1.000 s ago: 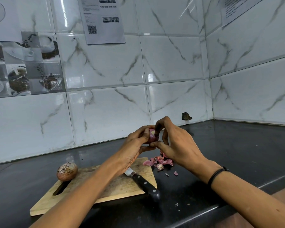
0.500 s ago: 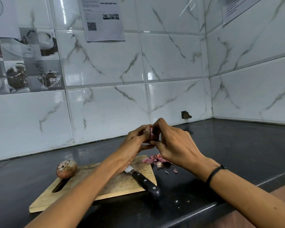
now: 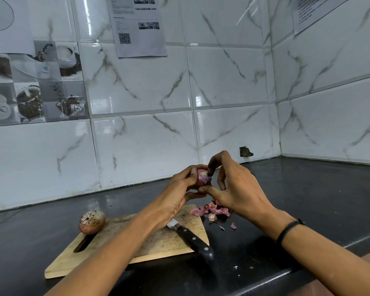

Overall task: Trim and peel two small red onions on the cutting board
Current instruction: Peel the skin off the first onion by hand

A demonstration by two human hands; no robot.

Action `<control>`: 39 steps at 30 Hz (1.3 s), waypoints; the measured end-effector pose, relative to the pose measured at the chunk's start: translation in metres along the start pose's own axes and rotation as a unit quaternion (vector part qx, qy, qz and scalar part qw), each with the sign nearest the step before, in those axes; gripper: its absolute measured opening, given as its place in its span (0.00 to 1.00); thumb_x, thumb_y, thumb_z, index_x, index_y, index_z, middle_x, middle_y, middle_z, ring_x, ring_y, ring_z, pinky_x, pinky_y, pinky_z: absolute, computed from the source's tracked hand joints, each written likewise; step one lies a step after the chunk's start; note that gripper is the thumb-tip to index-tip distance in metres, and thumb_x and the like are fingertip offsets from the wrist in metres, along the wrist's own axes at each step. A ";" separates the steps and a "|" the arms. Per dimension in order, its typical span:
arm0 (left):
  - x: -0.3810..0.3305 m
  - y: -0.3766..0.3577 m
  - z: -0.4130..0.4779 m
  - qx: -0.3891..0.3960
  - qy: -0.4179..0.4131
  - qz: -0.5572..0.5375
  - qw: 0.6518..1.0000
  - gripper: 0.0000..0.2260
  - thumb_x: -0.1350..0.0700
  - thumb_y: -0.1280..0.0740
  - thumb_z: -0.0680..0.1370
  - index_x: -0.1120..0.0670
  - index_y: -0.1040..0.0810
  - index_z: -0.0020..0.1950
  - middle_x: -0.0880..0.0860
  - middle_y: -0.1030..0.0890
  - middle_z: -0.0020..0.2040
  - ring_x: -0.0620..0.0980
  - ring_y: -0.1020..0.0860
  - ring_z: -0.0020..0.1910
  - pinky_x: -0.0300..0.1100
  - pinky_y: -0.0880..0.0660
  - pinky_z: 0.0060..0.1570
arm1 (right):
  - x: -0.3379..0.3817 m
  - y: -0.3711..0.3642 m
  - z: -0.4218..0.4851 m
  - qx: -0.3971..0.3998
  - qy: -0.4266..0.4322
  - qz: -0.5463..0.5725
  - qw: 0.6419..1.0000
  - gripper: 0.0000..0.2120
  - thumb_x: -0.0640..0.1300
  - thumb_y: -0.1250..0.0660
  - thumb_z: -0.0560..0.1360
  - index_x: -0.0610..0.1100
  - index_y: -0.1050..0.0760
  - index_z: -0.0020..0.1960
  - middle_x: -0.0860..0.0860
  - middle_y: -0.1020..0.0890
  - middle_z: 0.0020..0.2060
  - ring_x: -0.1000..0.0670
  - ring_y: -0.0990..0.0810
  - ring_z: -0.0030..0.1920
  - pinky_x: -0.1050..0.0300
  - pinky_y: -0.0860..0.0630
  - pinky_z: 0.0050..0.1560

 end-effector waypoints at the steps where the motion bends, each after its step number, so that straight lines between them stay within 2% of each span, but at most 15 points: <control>1: 0.001 0.000 0.000 -0.001 0.003 0.001 1.000 0.14 0.58 0.43 0.86 0.50 0.18 0.57 0.52 0.15 0.49 0.47 0.17 0.46 0.48 0.20 0.57 | 0.000 0.000 0.000 0.001 0.003 -0.001 1.000 0.26 0.54 0.22 0.71 0.51 0.35 0.59 0.63 0.28 0.37 0.54 0.24 0.37 0.59 0.28 0.34; 5: 0.003 0.000 0.002 -0.004 0.008 0.007 1.000 0.12 0.56 0.43 0.86 0.53 0.20 0.60 0.52 0.15 0.50 0.47 0.17 0.48 0.49 0.21 0.58 | 0.001 -0.002 -0.001 0.011 0.014 0.003 1.000 0.25 0.51 0.24 0.73 0.55 0.38 0.58 0.53 0.21 0.38 0.51 0.23 0.36 0.50 0.23 0.36; 8: 0.004 0.001 0.002 -0.003 0.006 0.018 1.000 0.13 0.54 0.43 0.86 0.53 0.20 0.60 0.51 0.15 0.50 0.48 0.16 0.49 0.50 0.21 0.59 | 0.001 -0.003 -0.001 0.018 0.026 0.001 1.000 0.25 0.47 0.24 0.74 0.56 0.40 0.58 0.52 0.20 0.39 0.51 0.23 0.36 0.46 0.22 0.37; 10: 0.004 0.001 0.002 -0.004 0.005 0.024 1.000 0.13 0.53 0.43 0.86 0.52 0.20 0.59 0.51 0.15 0.50 0.48 0.16 0.49 0.50 0.21 0.59 | 0.000 -0.004 -0.001 0.022 0.026 0.003 0.999 0.25 0.48 0.24 0.74 0.56 0.40 0.58 0.52 0.19 0.40 0.51 0.22 0.36 0.45 0.22 0.37; 12: 0.004 0.001 0.002 -0.007 0.007 0.026 1.000 0.13 0.53 0.43 0.86 0.52 0.19 0.59 0.50 0.14 0.49 0.49 0.16 0.49 0.51 0.21 0.59 | -0.001 -0.003 0.000 0.020 0.022 0.016 0.999 0.25 0.50 0.24 0.73 0.56 0.39 0.59 0.52 0.18 0.44 0.52 0.20 0.37 0.46 0.20 0.39; 16: 0.005 0.006 0.002 -0.019 0.018 0.027 0.999 0.13 0.53 0.43 0.86 0.52 0.19 0.58 0.53 0.15 0.46 0.53 0.17 0.48 0.50 0.20 0.58 | -0.004 -0.001 0.000 0.008 0.011 0.044 0.999 0.23 0.48 0.24 0.75 0.52 0.36 0.59 0.60 0.15 0.49 0.55 0.19 0.37 0.46 0.19 0.40; 20: 0.008 0.008 0.002 -0.025 0.031 0.029 0.999 0.13 0.50 0.42 0.85 0.53 0.19 0.58 0.55 0.15 0.46 0.54 0.17 0.47 0.51 0.20 0.58 | -0.005 -0.003 -0.001 0.012 0.008 0.030 0.999 0.19 0.46 0.27 0.77 0.52 0.36 0.58 0.60 0.17 0.46 0.55 0.20 0.35 0.48 0.21 0.37; 23: 0.010 0.008 0.004 -0.044 0.045 0.015 0.998 0.14 0.48 0.41 0.84 0.54 0.19 0.57 0.55 0.15 0.44 0.55 0.17 0.47 0.50 0.19 0.56 | -0.006 -0.008 0.000 0.035 0.008 0.027 0.999 0.15 0.45 0.30 0.79 0.49 0.35 0.58 0.67 0.24 0.37 0.56 0.26 0.30 0.51 0.26 0.33; 25: 0.010 0.010 0.004 -0.059 0.049 0.011 0.997 0.16 0.48 0.42 0.84 0.56 0.19 0.56 0.57 0.16 0.45 0.55 0.17 0.47 0.49 0.19 0.54 | -0.006 -0.011 0.000 0.058 0.009 0.027 0.998 0.13 0.45 0.31 0.79 0.49 0.35 0.57 0.66 0.26 0.32 0.55 0.29 0.29 0.52 0.30 0.31; 28: 0.008 0.013 0.004 -0.074 0.048 0.001 0.996 0.20 0.46 0.43 0.84 0.58 0.19 0.59 0.60 0.15 0.47 0.54 0.16 0.46 0.47 0.18 0.53 | -0.006 -0.015 -0.003 0.102 0.011 0.037 0.994 0.12 0.45 0.32 0.80 0.49 0.35 0.57 0.68 0.23 0.34 0.51 0.29 0.28 0.54 0.33 0.31; 30: 0.005 0.014 0.003 -0.077 0.046 -0.011 0.996 0.22 0.45 0.45 0.85 0.59 0.19 0.59 0.61 0.14 0.48 0.54 0.15 0.46 0.46 0.17 0.50 | -0.006 -0.017 -0.004 0.125 0.005 0.040 0.991 0.13 0.45 0.31 0.79 0.50 0.35 0.56 0.62 0.22 0.34 0.51 0.28 0.28 0.51 0.30 0.31; 34: 0.004 0.013 0.000 -0.085 0.065 -0.038 0.993 0.23 0.43 0.45 0.84 0.60 0.19 0.55 0.59 0.14 0.42 0.53 0.16 0.42 0.46 0.16 0.45 | -0.014 -0.016 -0.006 0.125 -0.046 0.022 0.991 0.12 0.46 0.34 0.80 0.53 0.37 0.56 0.63 0.20 0.42 0.59 0.24 0.33 0.53 0.25 0.36; 37: 0.003 0.009 -0.001 -0.074 0.074 -0.051 0.993 0.23 0.44 0.45 0.85 0.61 0.20 0.53 0.59 0.15 0.40 0.53 0.17 0.39 0.51 0.17 0.49 | -0.023 -0.013 -0.006 0.101 -0.086 -0.001 0.991 0.05 0.49 0.40 0.83 0.54 0.35 0.57 0.60 0.16 0.41 0.57 0.19 0.40 0.51 0.23 0.40; 39: 0.001 0.007 -0.002 -0.067 0.075 -0.052 0.994 0.23 0.44 0.45 0.85 0.61 0.20 0.54 0.59 0.15 0.40 0.52 0.18 0.39 0.55 0.19 0.54 | -0.022 -0.009 -0.004 0.081 -0.089 -0.037 0.992 0.04 0.52 0.39 0.83 0.54 0.31 0.56 0.61 0.17 0.40 0.57 0.20 0.42 0.54 0.26 0.39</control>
Point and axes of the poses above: each hand's wrist, its own z-axis towards the middle knuckle, its own y-axis out of the back of the hand, x = y × z, the point moved 5 cm from there along z, towards the middle knuckle
